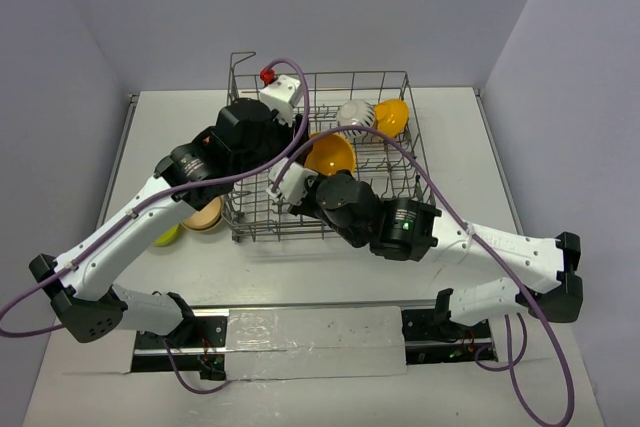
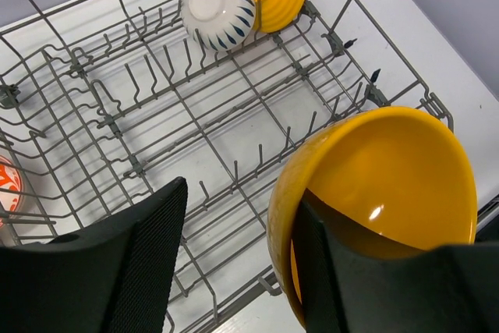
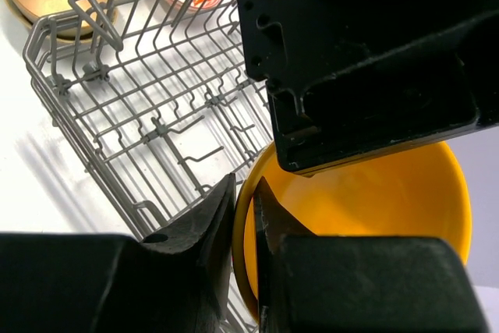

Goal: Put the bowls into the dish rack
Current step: Pass from the left arm to the right

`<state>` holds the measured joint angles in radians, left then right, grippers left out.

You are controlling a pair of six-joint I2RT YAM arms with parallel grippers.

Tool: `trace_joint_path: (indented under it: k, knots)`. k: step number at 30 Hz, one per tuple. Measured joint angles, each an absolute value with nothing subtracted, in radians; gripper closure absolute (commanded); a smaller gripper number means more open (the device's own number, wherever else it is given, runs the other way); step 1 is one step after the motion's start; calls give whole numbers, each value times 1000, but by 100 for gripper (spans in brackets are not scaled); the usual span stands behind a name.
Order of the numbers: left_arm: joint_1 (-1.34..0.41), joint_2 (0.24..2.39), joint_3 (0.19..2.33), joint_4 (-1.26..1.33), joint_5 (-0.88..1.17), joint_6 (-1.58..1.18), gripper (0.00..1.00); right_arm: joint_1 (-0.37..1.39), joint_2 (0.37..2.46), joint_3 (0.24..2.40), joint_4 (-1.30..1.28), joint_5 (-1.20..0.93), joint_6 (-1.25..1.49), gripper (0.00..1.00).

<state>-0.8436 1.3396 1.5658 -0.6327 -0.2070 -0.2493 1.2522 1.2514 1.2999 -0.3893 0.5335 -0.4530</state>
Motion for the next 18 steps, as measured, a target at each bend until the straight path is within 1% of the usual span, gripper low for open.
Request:
trace_joint_path:
  k: [8,18]
  knots:
    - [-843,1366,1623,-647,-203,-249,32,1252,1221,1283,-359,542,-454,100]
    - [-840,1397,1708,-684,-178,-246,29,1252,1205,1283,-328,559,-454,100]
